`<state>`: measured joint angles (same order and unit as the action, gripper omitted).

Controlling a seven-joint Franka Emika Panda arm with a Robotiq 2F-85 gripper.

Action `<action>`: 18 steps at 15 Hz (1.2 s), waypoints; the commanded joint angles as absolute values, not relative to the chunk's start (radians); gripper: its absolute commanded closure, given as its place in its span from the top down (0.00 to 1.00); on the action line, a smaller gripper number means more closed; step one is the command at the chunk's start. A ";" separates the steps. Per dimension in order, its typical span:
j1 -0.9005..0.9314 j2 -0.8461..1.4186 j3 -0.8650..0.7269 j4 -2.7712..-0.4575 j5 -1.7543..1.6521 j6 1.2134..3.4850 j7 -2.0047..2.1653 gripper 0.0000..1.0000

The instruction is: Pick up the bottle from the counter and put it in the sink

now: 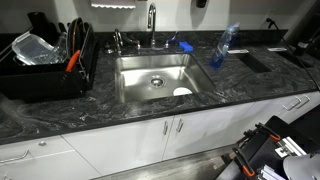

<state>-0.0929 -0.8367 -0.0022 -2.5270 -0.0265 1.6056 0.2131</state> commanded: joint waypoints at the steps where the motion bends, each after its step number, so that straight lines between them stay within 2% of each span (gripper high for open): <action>1: -0.119 -0.781 -0.024 -2.562 -0.010 1.778 0.234 1.00; 7: -0.148 -0.670 -0.061 -2.603 -0.015 2.101 0.246 1.00; 11: -0.161 -0.554 -0.063 -2.577 -0.024 2.237 0.247 1.00; 18: -0.156 -0.594 -0.054 -2.594 -0.020 2.220 0.244 1.00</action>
<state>-0.1442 -0.5950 -0.0643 -2.5961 -0.0280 2.2230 0.2507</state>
